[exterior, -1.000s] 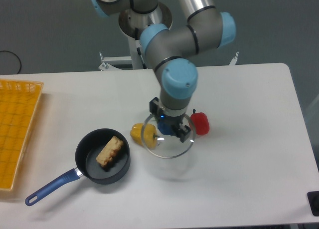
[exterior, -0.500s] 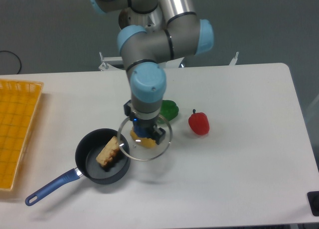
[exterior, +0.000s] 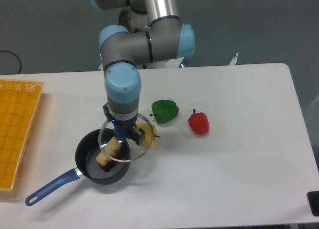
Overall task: Close the pot lid
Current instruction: 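Lower the glass lid onto the rim of the black pan, then hold the lid on the pan and adjust its seating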
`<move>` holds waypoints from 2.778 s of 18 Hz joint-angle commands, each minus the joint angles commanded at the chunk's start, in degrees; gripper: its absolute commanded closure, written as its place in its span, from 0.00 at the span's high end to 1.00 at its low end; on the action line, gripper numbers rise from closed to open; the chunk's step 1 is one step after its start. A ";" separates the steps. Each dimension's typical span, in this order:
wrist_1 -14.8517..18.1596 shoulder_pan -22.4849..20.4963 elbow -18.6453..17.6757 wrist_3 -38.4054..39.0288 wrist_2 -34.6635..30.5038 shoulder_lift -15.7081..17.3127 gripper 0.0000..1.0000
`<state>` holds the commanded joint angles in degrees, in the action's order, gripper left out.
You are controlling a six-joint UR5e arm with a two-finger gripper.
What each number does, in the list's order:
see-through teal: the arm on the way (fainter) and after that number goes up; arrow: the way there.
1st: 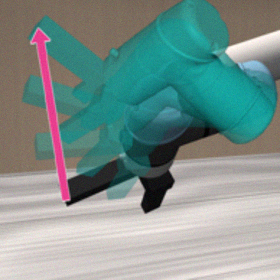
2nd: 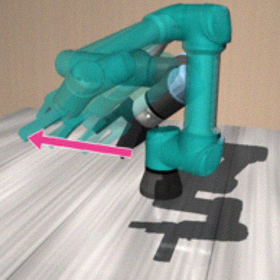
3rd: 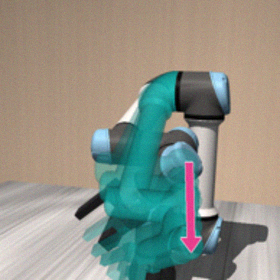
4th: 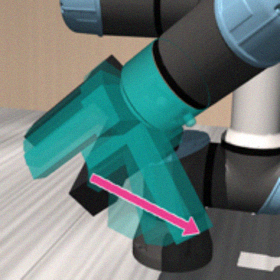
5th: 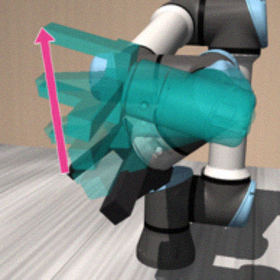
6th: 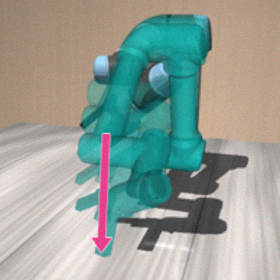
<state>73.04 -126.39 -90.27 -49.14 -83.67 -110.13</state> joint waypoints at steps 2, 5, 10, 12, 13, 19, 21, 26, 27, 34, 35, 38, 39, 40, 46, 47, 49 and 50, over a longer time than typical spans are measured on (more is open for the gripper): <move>0.00 0.97 1.23 0.97 0.00 -0.70 0.63; 0.00 1.41 2.37 2.38 0.09 -1.84 0.63; 0.00 2.29 3.43 3.16 -0.09 -3.60 0.63; 0.00 2.38 3.43 3.61 -0.09 -3.78 0.63; 0.00 2.55 3.43 3.61 -0.09 -3.95 0.63; -1.67 4.04 4.57 5.28 -0.09 -5.80 0.63; -1.76 4.49 5.01 6.24 -0.18 -6.15 0.63; -1.76 4.75 5.01 6.25 -0.26 -6.33 0.63; -1.76 4.75 5.01 6.25 -0.26 -6.33 0.63; -2.28 4.84 4.92 6.33 -0.35 -6.77 0.63; -2.46 4.84 4.84 6.33 -0.35 -6.77 0.63; -2.46 4.84 4.75 6.33 -0.44 -6.94 0.63; -2.55 4.84 4.66 6.33 -0.44 -6.94 0.63; -2.55 4.84 4.57 6.33 -0.53 -6.94 0.63; -2.55 4.84 4.40 6.33 -0.53 -6.94 0.63; -2.55 4.84 4.31 6.33 -0.53 -6.94 0.63; -2.55 4.84 4.31 6.33 -0.53 -7.03 0.63; -2.55 4.84 4.31 6.33 -0.61 -7.03 0.63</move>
<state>70.49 -121.55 -85.96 -42.80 -84.29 -117.16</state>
